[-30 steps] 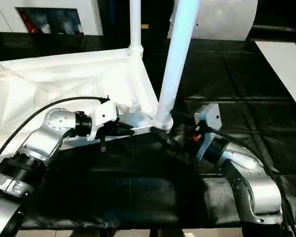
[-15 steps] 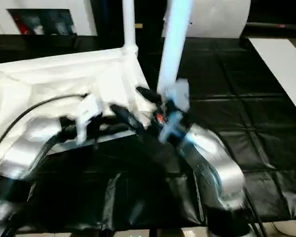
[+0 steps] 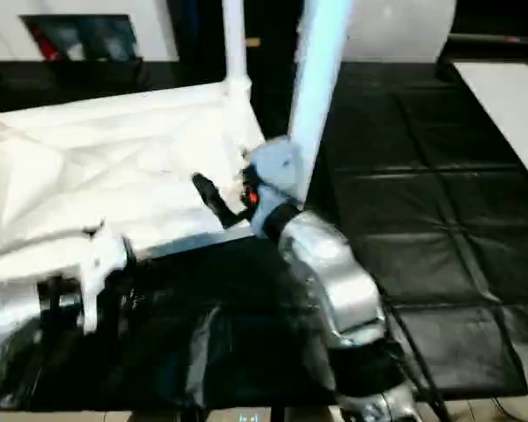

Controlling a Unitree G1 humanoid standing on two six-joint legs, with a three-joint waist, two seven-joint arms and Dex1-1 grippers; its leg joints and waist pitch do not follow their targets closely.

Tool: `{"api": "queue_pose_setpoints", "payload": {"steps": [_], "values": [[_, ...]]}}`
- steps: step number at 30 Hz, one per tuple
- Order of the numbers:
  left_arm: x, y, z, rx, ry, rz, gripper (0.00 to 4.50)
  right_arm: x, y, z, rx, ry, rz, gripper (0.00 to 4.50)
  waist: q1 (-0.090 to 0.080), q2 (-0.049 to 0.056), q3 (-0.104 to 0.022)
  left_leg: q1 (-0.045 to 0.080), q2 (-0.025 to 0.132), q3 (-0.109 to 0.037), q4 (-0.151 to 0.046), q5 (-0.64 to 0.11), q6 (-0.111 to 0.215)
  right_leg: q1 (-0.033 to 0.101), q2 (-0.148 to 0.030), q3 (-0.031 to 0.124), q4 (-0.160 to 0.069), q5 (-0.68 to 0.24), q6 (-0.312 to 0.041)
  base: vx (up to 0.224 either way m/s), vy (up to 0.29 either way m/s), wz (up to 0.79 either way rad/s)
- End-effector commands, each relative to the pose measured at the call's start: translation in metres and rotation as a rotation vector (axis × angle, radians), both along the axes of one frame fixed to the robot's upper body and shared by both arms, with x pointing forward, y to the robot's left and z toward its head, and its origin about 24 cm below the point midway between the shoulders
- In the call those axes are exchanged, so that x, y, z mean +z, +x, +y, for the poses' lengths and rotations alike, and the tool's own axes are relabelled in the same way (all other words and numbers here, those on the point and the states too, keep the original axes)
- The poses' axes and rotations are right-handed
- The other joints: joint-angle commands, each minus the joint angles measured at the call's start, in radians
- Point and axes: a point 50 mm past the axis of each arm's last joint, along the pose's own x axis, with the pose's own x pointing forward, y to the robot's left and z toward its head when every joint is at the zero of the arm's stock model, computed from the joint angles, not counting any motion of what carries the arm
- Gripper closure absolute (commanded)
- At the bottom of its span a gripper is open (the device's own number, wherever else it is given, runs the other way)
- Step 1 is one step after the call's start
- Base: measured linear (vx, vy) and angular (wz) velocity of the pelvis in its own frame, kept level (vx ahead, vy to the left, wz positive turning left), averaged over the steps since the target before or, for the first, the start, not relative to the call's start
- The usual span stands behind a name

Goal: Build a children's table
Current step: Rotate leg to tighten

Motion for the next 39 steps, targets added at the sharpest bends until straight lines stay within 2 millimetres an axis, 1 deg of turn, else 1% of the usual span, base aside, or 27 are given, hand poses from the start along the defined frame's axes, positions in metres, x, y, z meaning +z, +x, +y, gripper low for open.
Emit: {"api": "queue_pose_setpoints", "payload": {"steps": [1,4,6,7,9,10,11,13,14,15,17,20,21,22,23,25,26,28,29,31,32,33,34,35,37,38,39], "values": [[-0.004,0.000,0.005,0.063,0.050,-0.001,2.53,-0.006,0.011,-0.018,-0.168,-0.008,0.013,0.00,-0.007,0.026,-0.071,0.029,0.059,-0.024,-0.080,-0.281,-0.023,0.045,-0.078,0.066,-0.077,-0.353,-0.150,0.000,0.000,0.00],[-0.005,0.000,0.009,0.104,0.077,0.005,2.53,-0.010,0.023,-0.033,-0.339,0.000,0.025,0.00,-0.007,0.029,-0.071,0.034,0.057,-0.023,-0.080,-0.300,-0.037,0.040,-0.073,0.067,-0.074,-0.335,-0.154,0.000,0.000,0.00],[-0.006,0.001,0.009,0.117,0.086,0.006,2.53,-0.011,0.032,-0.045,-0.445,0.033,0.043,0.00,-0.004,0.029,-0.078,0.036,0.056,-0.021,-0.077,-0.288,-0.043,0.042,-0.072,0.069,-0.067,-0.281,-0.160,0.000,0.000,0.00],[-0.008,0.002,0.009,0.124,0.109,0.005,2.53,-0.012,0.038,-0.057,-0.536,0.056,0.046,0.00,-0.003,0.028,-0.082,0.033,0.054,-0.022,-0.075,-0.268,-0.041,0.047,-0.071,0.069,-0.062,-0.245,-0.165,0.000,0.000,0.00],[-0.009,0.002,0.010,0.127,0.119,0.005,2.53,-0.013,0.041,-0.064,-0.585,0.058,0.043,0.00,-0.003,0.028,-0.083,0.031,0.052,-0.021,-0.074,-0.251,-0.036,0.049,-0.072,0.069,-0.059,-0.223,-0.167,0.000,0.000,0.00],[-0.012,0.000,0.011,0.128,0.138,0.011,2.53,-0.013,0.044,-0.072,-0.622,0.042,0.030,0.00,0.001,0.026,-0.088,0.033,0.051,-0.018,-0.069,-0.226,-0.029,0.049,-0.071,0.068,-0.056,-0.192,-0.170,0.000,0.000,0.00],[-0.013,0.000,0.011,0.130,0.143,0.011,2.53,-0.013,0.044,-0.074,-0.623,0.040,0.027,0.00,0.000,0.026,-0.089,0.031,0.050,-0.018,-0.069,-0.213,-0.025,0.051,-0.069,0.068,-0.054,-0.175,-0.171,0.000,0.000,0.00],[-0.017,-0.002,0.013,0.146,0.163,0.018,2.53,-0.012,0.048,-0.090,-0.653,0.027,0.011,0.00,0.001,0.018,-0.096,0.021,0.047,-0.018,-0.064,-0.159,0.002,0.064,-0.073,0.068,-0.045,-0.117,-0.183,0.000,0.000,0.00],[-0.017,-0.002,0.013,0.146,0.163,0.019,2.53,-0.012,0.048,-0.091,-0.654,0.026,0.011,0.00,0.001,0.019,-0.096,0.020,0.047,-0.018,-0.062,-0.150,0.009,0.064,-0.073,0.068,-0.044,-0.110,-0.188,0.000,0.000,0.00],[-0.019,-0.002,0.014,0.153,0.169,0.021,2.53,-0.011,0.050,-0.100,-0.678,0.015,0.000,0.00,0.000,0.016,-0.097,0.018,0.046,-0.016,-0.059,-0.137,0.022,0.066,-0.074,0.068,-0.044,-0.104,-0.195,0.000,0.000,0.00],[-0.021,-0.002,0.015,0.166,0.189,0.017,2.53,-0.008,0.054,-0.114,-0.720,0.007,-0.016,0.00,0.001,0.009,-0.092,0.018,0.045,-0.013,-0.057,-0.151,0.038,0.064,-0.074,0.068,-0.051,-0.154,-0.199,0.000,0.000,0.00],[-0.021,-0.002,0.015,0.169,0.195,0.008,2.53,-0.004,0.057,-0.126,-0.755,-0.006,-0.035,0.00,0.002,0.011,-0.089,0.020,0.047,-0.015,-0.057,-0.178,0.035,0.060,-0.072,0.065,-0.056,-0.229,-0.185,0.000,0.000,0.00],[-0.021,-0.001,0.014,0.174,0.193,-0.002,2.53,-0.002,0.058,-0.132,-0.771,-0.012,-0.044,0.00,0.001,0.010,-0.081,0.019,0.046,-0.016,-0.059,-0.197,0.031,0.056,-0.071,0.064,-0.059,-0.262,-0.174,0.000,0.000,0.00],[-0.021,-0.001,0.014,0.174,0.193,-0.002,2.53,-0.002,0.058,-0.132,-0.771,-0.012,-0.044,0.00,0.001,0.010,-0.081,0.021,0.046,-0.016,-0.058,-0.206,0.029,0.056,-0.072,0.064,-0.060,-0.276,-0.170,0.000,0.000,0.00],[-0.021,-0.001,0.014,0.172,0.197,-0.012,2.53,0.002,0.060,-0.141,-0.793,-0.018,-0.058,0.00,-0.002,0.005,-0.071,0.019,0.045,-0.017,-0.061,-0.232,0.025,0.051,-0.070,0.063,-0.066,-0.316,-0.156,0.000,0.000,0.00],[-0.022,-0.001,0.014,0.166,0.203,-0.012,2.53,0.003,0.061,-0.144,-0.800,-0.019,-0.063,0.00,0.000,0.006,-0.073,0.022,0.045,-0.017,-0.059,-0.239,0.024,0.050,-0.071,0.064,-0.066,-0.330,-0.146,0.000,0.000,0.00],[-0.022,0.000,0.014,0.165,0.216,-0.022,2.53,0.004,0.060,-0.147,-0.811,-0.022,-0.070,0.00,-0.001,0.010,-0.066,0.021,0.044,-0.018,-0.061,-0.246,0.025,0.046,-0.070,0.064,-0.066,-0.337,-0.143,0.000,0.000,0.00],[-0.022,0.005,0.017,0.179,0.254,-0.060,2.53,0.006,0.059,-0.149,-0.820,-0.029,-0.081,0.00,-0.004,0.007,-0.065,0.019,0.043,-0.019,-0.061,-0.254,0.027,0.048,-0.071,0.063,-0.068,-0.350,-0.133,0.000,0.000,0.00],[-0.022,0.005,0.017,0.179,0.254,-0.060,2.53,0.006,0.059,-0.149,-0.820,-0.029,-0.081,0.00,-0.001,0.022,-0.060,0.019,0.042,-0.023,-0.063,-0.264,0.027,0.045,-0.072,0.062,-0.069,-0.360,-0.131,0.000,0.000,0.00],[-0.019,0.015,0.022,0.210,0.301,-0.120,2.53,0.005,0.057,-0.148,-0.816,-0.036,-0.093,0.00,-0.004,0.020,-0.058,0.022,0.042,-0.022,-0.063,-0.293,0.023,0.044,-0.070,0.060,-0.073,-0.381,-0.125,0.000,0.000,0.00],[-0.017,0.020,0.023,0.230,0.314,-0.153,2.53,0.004,0.057,-0.147,-0.812,-0.037,-0.098,0.00,-0.003,0.015,-0.058,0.022,0.041,-0.022,-0.063,-0.290,0.025,0.045,-0.070,0.060,-0.074,-0.386,-0.124,0.000,0.000,0.00],[-0.017,0.020,0.023,0.230,0.314,-0.153,2.53,0.004,0.057,-0.147,-0.812,-0.037,-0.098,0.00,-0.003,0.025,-0.051,0.024,0.040,-0.022,-0.064,-0.308,0.025,0.040,-0.070,0.059,-0.080,-0.414,-0.123,0.000,0.000,0.00],[-0.012,0.028,0.025,0.269,0.310,-0.196,2.53,0.003,0.056,-0.146,-0.810,-0.038,-0.100,0.00,-0.003,0.023,-0.052,0.024,0.039,-0.022,-0.062,-0.306,0.025,0.042,-0.072,0.059,-0.078,-0.420,-0.122,0.000,0.000,0.00],[-0.011,0.029,0.025,0.276,0.309,-0.204,2.53,0.003,0.055,-0.146,-0.810,-0.038,-0.101,0.00,-0.002,0.027,-0.050,0.024,0.037,-0.021,-0.062,-0.301,0.025,0.041,-0.072,0.059,-0.082,-0.442,-0.117,0.000,0.000,0.00],[-0.006,0.037,0.026,0.311,0.305,-0.255,2.53,0.001,0.054,-0.146,-0.810,-0.038,-0.101,0.00,-0.002,0.030,-0.049,0.021,0.039,-0.024,-0.063,-0.292,0.026,0.043,-0.073,0.057,-0.081,-0.445,-0.116,0.000,0.000,0.00],[-0.003,0.039,0.026,0.321,0.287,-0.274,2.53,0.000,0.053,-0.145,-0.804,-0.042,-0.105,0.00,-0.002,0.034,-0.049,0.024,0.040,-0.025,-0.063,-0.294,0.024,0.041,-0.072,0.057,-0.080,-0.440,-0.117,0.000,0.000,0.00],[-0.001,0.039,0.026,0.325,0.276,-0.284,2.53,0.000,0.053,-0.145,-0.800,-0.044,-0.107,0.00,-0.002,0.033,-0.050,0.022,0.041,-0.026,-0.063,-0.289,0.024,0.043,-0.073,0.057,-0.079,-0.428,-0.121,0.000,0.000,0.00]]}}
